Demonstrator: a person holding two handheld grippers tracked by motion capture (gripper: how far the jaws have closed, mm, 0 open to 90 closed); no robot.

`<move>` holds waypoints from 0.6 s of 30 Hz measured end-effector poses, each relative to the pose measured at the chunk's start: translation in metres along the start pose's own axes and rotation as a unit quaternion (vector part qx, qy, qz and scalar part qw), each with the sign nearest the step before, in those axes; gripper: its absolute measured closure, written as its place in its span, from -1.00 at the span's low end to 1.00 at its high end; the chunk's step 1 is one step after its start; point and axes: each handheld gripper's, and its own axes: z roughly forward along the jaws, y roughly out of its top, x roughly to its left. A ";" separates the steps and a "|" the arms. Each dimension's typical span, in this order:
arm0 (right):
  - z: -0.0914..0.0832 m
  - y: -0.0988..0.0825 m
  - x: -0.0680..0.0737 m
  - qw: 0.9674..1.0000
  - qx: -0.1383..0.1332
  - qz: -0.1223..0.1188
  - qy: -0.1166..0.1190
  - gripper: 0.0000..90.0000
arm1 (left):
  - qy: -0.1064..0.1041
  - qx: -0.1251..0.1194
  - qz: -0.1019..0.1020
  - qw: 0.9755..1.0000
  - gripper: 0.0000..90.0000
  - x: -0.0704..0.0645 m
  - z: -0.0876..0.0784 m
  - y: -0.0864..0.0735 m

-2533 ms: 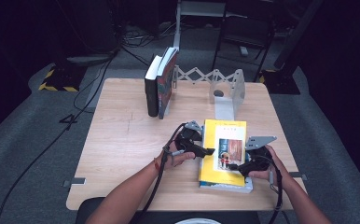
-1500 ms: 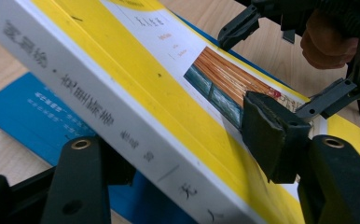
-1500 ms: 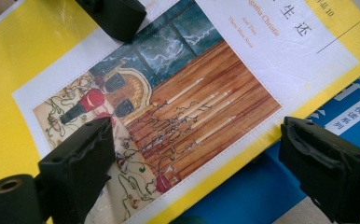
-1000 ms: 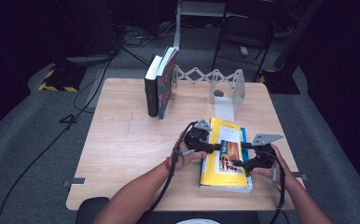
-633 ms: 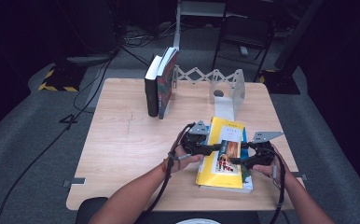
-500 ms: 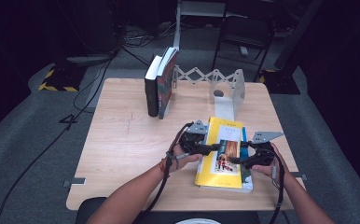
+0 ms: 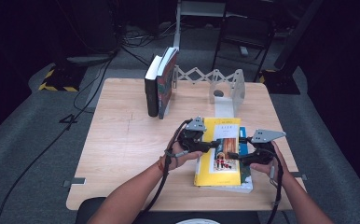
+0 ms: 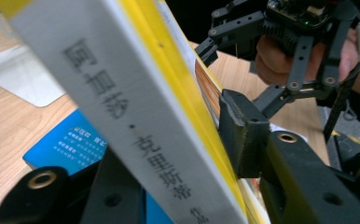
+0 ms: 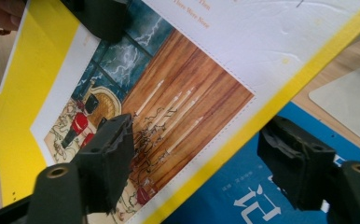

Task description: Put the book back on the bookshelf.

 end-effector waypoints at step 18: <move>-0.018 -0.010 -0.008 0.999 0.007 -0.002 -0.038 -0.31 | 0.020 -0.066 0.031 0.997 0.67 -0.010 -0.029 0.019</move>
